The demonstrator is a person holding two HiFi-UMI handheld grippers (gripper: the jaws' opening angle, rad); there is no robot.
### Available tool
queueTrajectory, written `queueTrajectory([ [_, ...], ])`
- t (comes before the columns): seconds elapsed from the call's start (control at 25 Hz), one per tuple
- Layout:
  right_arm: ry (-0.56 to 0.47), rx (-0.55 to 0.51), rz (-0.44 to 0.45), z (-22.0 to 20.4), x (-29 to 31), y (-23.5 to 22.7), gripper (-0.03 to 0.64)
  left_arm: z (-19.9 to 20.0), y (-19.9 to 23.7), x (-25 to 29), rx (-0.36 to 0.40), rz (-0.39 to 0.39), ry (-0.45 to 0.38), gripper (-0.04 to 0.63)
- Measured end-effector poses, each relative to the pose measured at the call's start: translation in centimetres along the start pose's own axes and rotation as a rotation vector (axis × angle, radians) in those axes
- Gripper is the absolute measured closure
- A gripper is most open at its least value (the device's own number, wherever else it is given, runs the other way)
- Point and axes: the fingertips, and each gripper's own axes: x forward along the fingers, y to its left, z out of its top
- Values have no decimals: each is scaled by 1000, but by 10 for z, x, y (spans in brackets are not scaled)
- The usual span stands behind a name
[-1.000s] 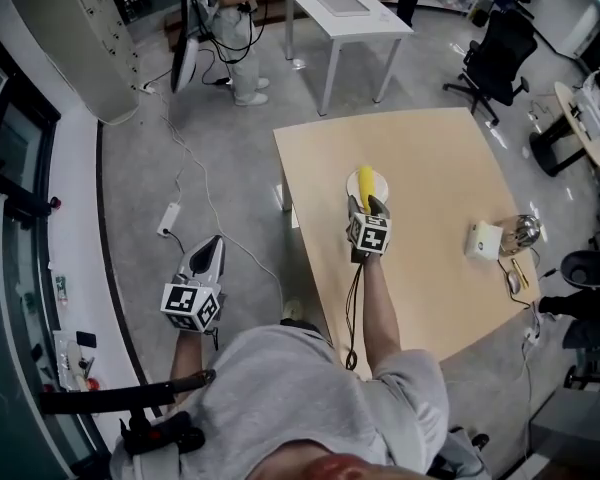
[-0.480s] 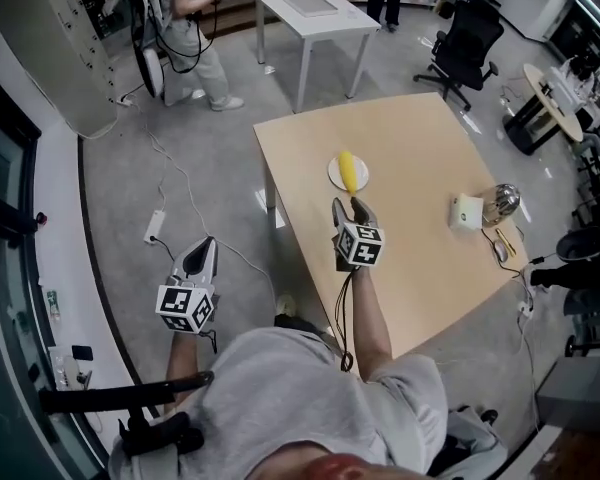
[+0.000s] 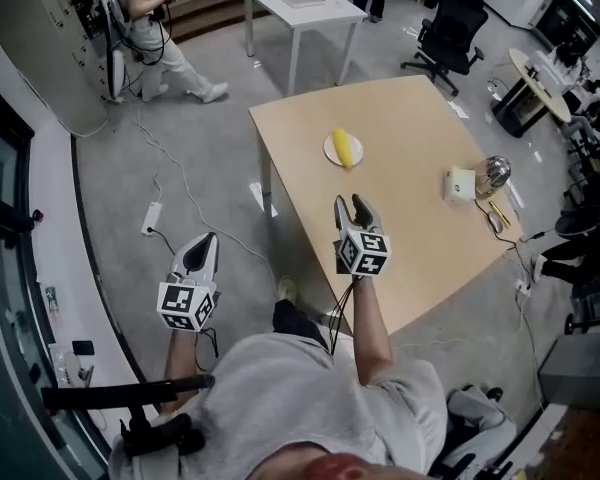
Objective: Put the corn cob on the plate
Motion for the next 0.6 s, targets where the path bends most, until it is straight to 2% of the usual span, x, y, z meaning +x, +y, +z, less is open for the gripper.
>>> queueTrajectory([
  [0.4, -71, -48, 8, 6, -83, 60, 477, -9, -12, -56, -9, -42, -16, 575],
  [0.6, -98, -3, 8, 8, -127, 77, 495, -2, -24, -78, -5, -69, -44, 575],
])
